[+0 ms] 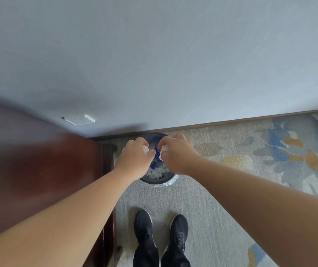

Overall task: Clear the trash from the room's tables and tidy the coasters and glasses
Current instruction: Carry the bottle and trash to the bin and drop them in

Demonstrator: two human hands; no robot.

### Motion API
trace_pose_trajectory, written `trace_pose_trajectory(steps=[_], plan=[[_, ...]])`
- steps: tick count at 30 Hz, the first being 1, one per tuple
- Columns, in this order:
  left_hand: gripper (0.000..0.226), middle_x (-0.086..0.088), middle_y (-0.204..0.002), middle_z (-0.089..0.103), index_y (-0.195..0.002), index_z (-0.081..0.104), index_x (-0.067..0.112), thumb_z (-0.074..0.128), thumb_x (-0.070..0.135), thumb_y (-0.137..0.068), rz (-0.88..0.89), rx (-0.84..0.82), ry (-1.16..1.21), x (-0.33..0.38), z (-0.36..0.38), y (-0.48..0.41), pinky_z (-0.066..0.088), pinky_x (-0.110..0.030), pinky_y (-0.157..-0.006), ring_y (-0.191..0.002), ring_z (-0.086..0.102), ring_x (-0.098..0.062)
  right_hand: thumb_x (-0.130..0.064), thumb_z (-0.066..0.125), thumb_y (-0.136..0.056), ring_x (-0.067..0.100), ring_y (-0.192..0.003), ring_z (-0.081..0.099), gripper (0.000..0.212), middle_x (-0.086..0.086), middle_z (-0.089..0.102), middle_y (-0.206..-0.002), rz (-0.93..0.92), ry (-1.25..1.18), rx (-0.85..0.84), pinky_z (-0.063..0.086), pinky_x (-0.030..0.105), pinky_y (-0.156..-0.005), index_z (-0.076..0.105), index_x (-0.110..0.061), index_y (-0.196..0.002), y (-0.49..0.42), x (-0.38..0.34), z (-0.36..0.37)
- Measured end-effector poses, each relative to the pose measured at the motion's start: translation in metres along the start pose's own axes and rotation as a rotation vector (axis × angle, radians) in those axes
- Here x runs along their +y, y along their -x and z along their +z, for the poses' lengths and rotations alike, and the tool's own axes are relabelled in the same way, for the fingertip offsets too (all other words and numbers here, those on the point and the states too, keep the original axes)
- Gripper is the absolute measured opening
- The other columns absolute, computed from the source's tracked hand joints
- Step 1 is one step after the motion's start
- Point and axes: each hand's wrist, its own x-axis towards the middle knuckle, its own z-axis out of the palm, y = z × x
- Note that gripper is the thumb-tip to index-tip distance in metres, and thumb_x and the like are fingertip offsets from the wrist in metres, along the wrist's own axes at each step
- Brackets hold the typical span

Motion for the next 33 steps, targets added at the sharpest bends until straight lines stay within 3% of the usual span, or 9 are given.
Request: trace_pose_trajectory(steps=[4, 7, 13, 18, 22, 33], plan=[[0.05, -0.011, -0.135, 0.042, -0.137, 0.041, 0.02, 0.051, 0.038, -0.092, -0.021, -0.063, -0.005, -0.004, 0.003, -0.002, 0.043, -0.036, -0.093, -0.116, 0.05, -0.026, -0.043, 0.05, -0.091, 0.027, -0.121, 0.035, 0.034, 0.003, 0.031, -0.134, 0.002, -0.016, -0.028, 0.038, 0.041, -0.096, 0.049, -0.036, -0.125, -0.008, 0.004, 0.01], [0.048, -0.01, -0.137, 0.04, -0.139, 0.039, 0.021, 0.049, 0.031, -0.093, -0.042, -0.081, -0.025, -0.007, -0.001, -0.001, 0.042, -0.032, -0.078, -0.106, 0.054, -0.025, -0.046, 0.052, -0.089, 0.03, -0.127, 0.037, 0.051, 0.002, 0.024, -0.145, -0.006, -0.037, -0.075, 0.037, 0.05, -0.104, 0.038, -0.039, -0.137, -0.01, 0.006, 0.014], [0.04, -0.008, -0.131, 0.043, -0.132, 0.044, 0.021, 0.046, 0.031, -0.093, -0.016, -0.087, -0.046, -0.008, -0.017, 0.006, 0.038, -0.027, -0.067, -0.086, 0.051, -0.012, -0.036, 0.048, -0.09, 0.024, -0.117, 0.047, 0.051, 0.003, 0.032, -0.141, -0.033, -0.063, 0.009, 0.044, 0.043, -0.098, 0.038, -0.029, -0.14, 0.004, 0.002, 0.001], [0.041, -0.008, -0.132, 0.046, -0.132, 0.046, 0.019, 0.048, 0.028, -0.091, 0.071, -0.079, -0.089, 0.009, -0.054, 0.022, 0.034, -0.025, -0.075, -0.089, 0.048, -0.011, -0.034, 0.047, -0.089, 0.016, -0.101, 0.05, 0.044, 0.001, 0.043, -0.134, -0.066, -0.016, 0.119, 0.046, 0.032, -0.081, 0.046, -0.026, -0.132, 0.034, -0.017, -0.036], [0.04, -0.006, -0.131, 0.047, -0.13, 0.046, 0.021, 0.047, 0.029, -0.091, 0.134, -0.017, -0.113, 0.037, -0.102, 0.044, 0.034, -0.026, -0.078, -0.102, 0.052, -0.018, -0.034, 0.048, -0.089, 0.015, -0.1, 0.056, 0.04, 0.0, 0.047, -0.132, -0.087, -0.017, 0.199, 0.043, 0.029, -0.081, 0.05, -0.026, -0.128, 0.071, -0.041, -0.076], [0.041, 0.001, -0.133, 0.048, -0.131, 0.042, 0.027, 0.047, 0.034, -0.09, 0.306, 0.216, -0.02, 0.116, -0.211, 0.166, 0.033, -0.027, -0.081, -0.105, 0.048, -0.011, -0.037, 0.048, -0.089, 0.008, -0.104, 0.054, 0.038, -0.009, 0.053, -0.126, -0.279, -0.069, 0.459, 0.042, 0.027, -0.084, 0.052, -0.03, -0.125, 0.213, -0.129, -0.172]])
